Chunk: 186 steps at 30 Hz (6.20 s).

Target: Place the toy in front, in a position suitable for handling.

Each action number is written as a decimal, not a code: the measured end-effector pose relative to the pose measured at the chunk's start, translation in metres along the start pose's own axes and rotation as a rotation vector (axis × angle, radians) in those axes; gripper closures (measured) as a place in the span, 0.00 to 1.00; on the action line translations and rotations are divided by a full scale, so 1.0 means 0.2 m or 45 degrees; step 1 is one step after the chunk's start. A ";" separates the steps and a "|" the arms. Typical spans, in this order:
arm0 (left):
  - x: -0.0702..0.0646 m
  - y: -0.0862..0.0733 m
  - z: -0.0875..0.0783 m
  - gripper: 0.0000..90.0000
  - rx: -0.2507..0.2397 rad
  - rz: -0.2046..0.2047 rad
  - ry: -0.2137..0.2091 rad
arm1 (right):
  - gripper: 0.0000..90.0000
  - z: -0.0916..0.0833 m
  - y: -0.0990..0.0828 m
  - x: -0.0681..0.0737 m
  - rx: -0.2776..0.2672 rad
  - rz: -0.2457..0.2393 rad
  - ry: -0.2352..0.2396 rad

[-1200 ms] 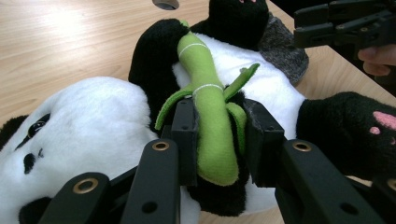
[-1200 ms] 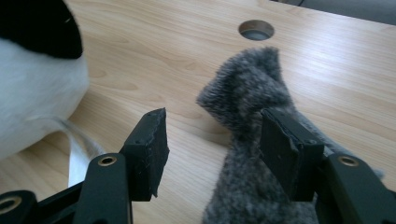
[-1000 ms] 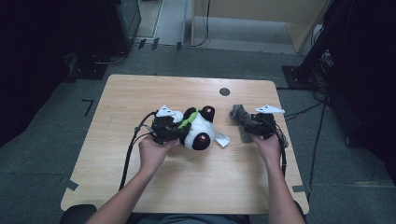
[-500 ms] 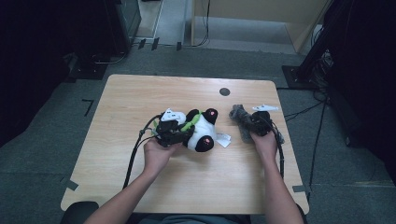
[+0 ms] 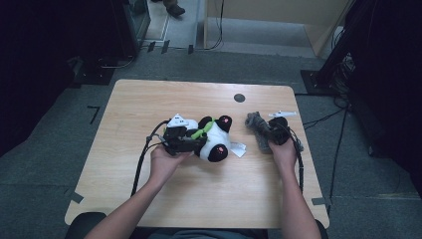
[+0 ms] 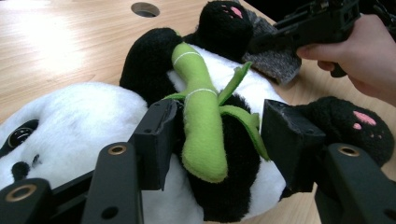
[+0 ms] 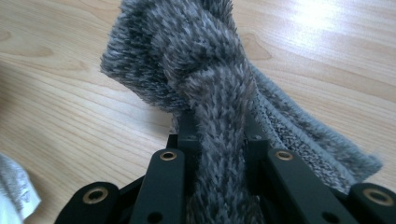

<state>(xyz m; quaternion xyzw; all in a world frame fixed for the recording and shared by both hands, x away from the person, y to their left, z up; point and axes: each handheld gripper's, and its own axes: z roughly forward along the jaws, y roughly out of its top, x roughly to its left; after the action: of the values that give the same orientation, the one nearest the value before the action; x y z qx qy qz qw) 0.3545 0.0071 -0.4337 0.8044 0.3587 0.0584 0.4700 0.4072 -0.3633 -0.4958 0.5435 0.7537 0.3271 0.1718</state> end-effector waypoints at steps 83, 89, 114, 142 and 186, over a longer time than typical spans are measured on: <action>0.30 -0.25 -0.21 0.19 -0.018 0.061 0.023 | 0.86 -0.32 0.37 0.77 -0.136 -0.325 0.409; 0.31 -0.28 -0.14 0.10 0.017 0.060 0.029 | 0.86 -0.25 0.36 0.80 -0.083 -0.324 0.424; 0.26 -0.37 -0.11 0.40 -0.096 0.039 0.169 | 0.87 -0.20 0.36 0.80 -0.081 -0.348 0.453; 0.25 -0.34 -0.13 0.41 -0.033 0.019 0.163 | 0.88 -0.07 0.70 1.02 -0.114 -0.434 0.498; 0.27 -0.34 -0.13 0.45 -0.045 -0.039 0.131 | 0.86 0.27 0.71 0.96 0.250 -0.425 0.341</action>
<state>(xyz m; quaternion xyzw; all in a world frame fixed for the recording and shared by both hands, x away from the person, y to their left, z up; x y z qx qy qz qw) 0.3473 0.0794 -0.4873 0.7864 0.3935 0.0987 0.4659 0.4741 -0.1399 -0.4207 0.3771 0.8775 0.2884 0.0684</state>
